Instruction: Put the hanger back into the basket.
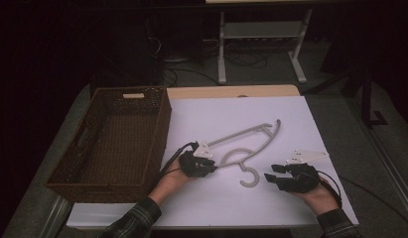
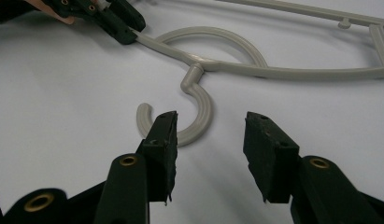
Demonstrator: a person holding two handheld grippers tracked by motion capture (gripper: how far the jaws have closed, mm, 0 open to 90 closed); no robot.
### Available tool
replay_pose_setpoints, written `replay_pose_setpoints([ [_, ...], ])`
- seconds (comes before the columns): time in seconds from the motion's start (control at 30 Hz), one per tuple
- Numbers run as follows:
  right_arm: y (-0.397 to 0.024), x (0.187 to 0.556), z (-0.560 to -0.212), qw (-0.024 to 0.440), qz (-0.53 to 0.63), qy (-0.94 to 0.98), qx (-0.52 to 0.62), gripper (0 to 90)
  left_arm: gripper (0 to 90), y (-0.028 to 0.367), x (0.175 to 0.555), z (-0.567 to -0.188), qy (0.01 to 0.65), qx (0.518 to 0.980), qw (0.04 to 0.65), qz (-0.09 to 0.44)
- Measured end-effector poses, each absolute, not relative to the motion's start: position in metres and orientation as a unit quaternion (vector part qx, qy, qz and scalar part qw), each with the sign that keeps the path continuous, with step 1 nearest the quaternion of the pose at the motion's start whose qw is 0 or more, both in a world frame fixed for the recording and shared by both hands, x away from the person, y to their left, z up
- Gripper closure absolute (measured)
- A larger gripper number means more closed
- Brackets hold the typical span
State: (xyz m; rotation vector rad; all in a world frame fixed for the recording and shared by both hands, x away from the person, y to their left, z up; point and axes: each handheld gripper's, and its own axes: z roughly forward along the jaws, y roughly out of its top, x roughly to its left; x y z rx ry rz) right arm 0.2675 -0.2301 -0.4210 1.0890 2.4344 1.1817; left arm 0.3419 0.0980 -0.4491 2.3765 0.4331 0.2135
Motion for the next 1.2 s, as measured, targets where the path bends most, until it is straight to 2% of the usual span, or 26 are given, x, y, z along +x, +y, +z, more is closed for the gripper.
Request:
replay_pose_setpoints([
  [0.63, -0.230, 0.268, -0.421, 0.108, 0.402, 0.832, 0.366, 55.8, 76.1, 0.096, 0.344, -0.449, 0.175, 0.917, 0.353, 0.057],
  [0.8, -0.229, 0.267, -0.420, 0.109, 0.404, 0.832, 0.365, 56.5, 81.2, 0.091, 0.341, -0.446, 0.154, 0.926, 0.343, 0.033],
  [1.2, -0.234, 0.266, -0.417, 0.116, 0.407, 0.829, 0.366, 57.7, 83.3, 0.086, 0.339, -0.443, 0.187, 0.919, 0.347, 0.009],
])
